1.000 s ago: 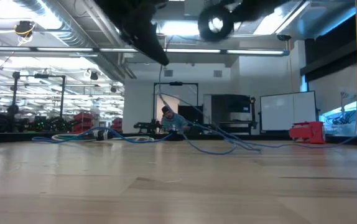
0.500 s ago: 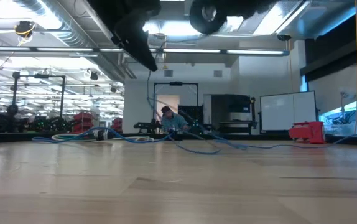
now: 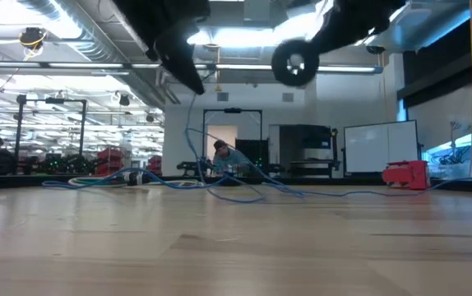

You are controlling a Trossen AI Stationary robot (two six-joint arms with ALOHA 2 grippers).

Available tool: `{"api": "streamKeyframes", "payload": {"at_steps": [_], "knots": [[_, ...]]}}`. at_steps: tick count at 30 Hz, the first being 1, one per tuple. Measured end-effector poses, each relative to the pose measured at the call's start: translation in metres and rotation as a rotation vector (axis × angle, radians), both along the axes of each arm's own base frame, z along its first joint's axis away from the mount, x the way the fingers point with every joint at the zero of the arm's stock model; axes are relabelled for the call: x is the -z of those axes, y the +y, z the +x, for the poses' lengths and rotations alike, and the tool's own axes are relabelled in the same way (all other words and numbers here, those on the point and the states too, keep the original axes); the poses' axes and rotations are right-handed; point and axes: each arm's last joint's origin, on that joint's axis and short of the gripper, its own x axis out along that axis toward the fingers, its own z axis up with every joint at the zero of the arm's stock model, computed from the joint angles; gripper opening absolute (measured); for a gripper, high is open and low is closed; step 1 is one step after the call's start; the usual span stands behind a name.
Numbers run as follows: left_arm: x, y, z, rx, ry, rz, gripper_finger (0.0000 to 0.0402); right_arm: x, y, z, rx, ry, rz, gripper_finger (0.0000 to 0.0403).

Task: Coil cords
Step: Coil the blue wire onto the black spool

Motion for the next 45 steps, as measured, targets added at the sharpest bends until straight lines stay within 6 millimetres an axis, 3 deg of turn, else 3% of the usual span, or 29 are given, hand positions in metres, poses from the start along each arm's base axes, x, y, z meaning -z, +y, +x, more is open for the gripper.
{"api": "streamKeyframes", "payload": {"at_steps": [11, 17, 32, 45], "knots": [[-0.017, -0.019, 0.017, 0.206, -0.216, -0.047, 0.0005, 0.04, 0.0, 0.029, 0.09, 0.119, -0.081, 0.0005], [-0.025, -0.025, 0.022, 0.226, -0.314, -0.06, 0.0005, 0.045, 0.0, 0.045, 0.14, 0.026, -0.092, 0.0005], [-0.014, -0.031, 0.044, 0.255, -0.401, -0.034, 0.0005, 0.021, 0.002, 0.059, 0.146, -0.288, -0.012, 0.0005], [-0.015, -0.027, 0.047, 0.238, -0.418, -0.024, 0.0005, -0.039, 0.004, 0.034, -0.021, -0.586, 0.039, 0.0005]]}}
